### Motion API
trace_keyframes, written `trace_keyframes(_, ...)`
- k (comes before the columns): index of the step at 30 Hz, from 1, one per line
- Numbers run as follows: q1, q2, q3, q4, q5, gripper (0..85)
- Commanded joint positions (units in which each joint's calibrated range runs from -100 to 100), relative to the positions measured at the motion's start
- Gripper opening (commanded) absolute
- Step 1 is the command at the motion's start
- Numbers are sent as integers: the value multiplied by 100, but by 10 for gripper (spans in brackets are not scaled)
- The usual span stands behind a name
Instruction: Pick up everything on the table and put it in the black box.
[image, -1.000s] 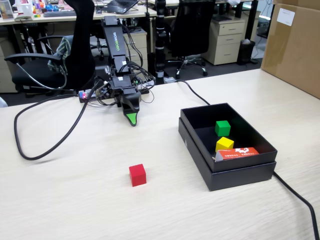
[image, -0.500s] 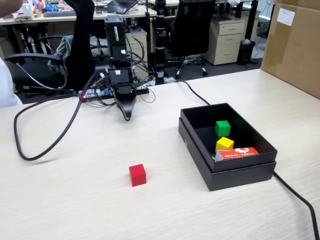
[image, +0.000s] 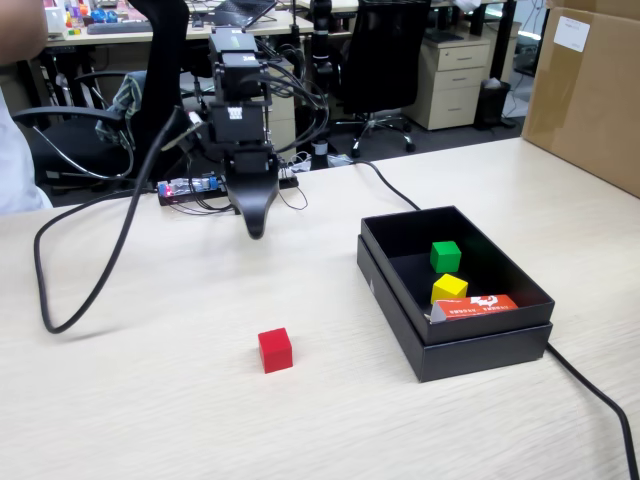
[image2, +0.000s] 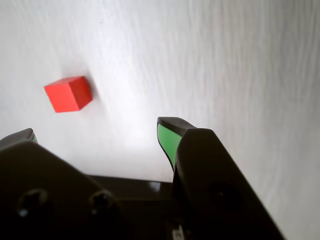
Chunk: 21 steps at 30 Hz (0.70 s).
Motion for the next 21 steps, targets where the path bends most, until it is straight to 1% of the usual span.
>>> trace_keyframes(1, 10, 991, 1143, -492, 10, 475)
trace_keyframes(11, -5, 4021, 4216, -1269, 0, 475)
trace_keyframes(21, 24, 5593, 5386, -1304, -68, 473)
